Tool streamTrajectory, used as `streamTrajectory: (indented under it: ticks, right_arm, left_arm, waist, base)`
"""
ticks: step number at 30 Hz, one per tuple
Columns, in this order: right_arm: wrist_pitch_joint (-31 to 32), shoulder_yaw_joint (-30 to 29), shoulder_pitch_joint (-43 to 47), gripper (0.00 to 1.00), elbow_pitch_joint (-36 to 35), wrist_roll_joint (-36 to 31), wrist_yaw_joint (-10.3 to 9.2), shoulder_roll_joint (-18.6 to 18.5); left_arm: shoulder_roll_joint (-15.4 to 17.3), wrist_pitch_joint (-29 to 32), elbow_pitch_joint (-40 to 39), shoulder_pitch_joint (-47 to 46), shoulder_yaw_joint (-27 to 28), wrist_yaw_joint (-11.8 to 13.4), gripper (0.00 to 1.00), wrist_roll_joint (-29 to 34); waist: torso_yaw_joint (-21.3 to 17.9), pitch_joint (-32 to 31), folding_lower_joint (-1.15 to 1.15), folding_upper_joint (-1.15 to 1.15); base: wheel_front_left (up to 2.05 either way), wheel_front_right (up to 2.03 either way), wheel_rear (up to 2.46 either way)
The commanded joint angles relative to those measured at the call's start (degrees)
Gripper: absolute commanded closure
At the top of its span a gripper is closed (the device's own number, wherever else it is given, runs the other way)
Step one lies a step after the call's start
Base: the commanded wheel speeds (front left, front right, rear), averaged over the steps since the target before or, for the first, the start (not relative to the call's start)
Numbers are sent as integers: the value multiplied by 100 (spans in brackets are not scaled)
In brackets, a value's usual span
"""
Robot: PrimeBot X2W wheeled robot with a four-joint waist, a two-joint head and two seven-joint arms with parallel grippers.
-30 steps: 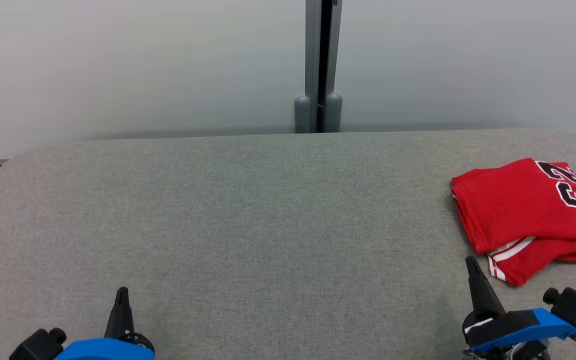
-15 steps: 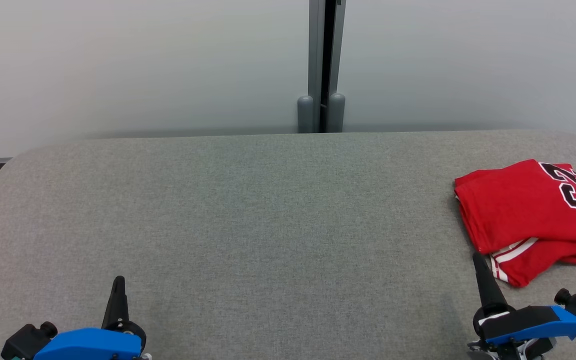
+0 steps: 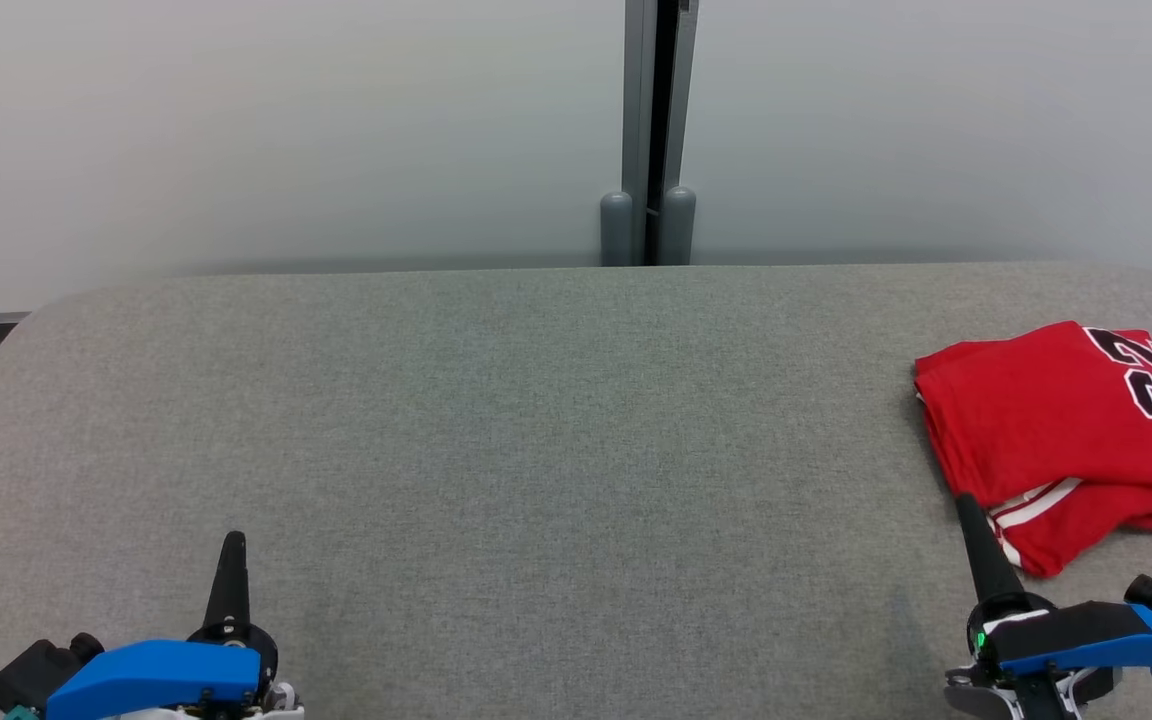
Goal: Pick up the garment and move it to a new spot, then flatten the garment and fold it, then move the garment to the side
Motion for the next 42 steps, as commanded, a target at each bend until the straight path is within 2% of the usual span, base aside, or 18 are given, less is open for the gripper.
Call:
streamTrajectory:
  ticks: [1, 42]
  right_arm:
    - [45, -43, -111, 100, -85, 175, 2, -20]
    - [546, -315, -136, 100, -323, 2066, 2, -28]
  left_arm:
    - [1, 52, -74, -165, 73, -55, 100, -152]
    - [-106, 552, -186, -434, 421, -255, 100, -1779]
  waist:
    - [5, 0, 0, 0]
    - [116, -1, 0, 0]
  base:
    - [0, 0, 0]
    - [0, 0, 0]
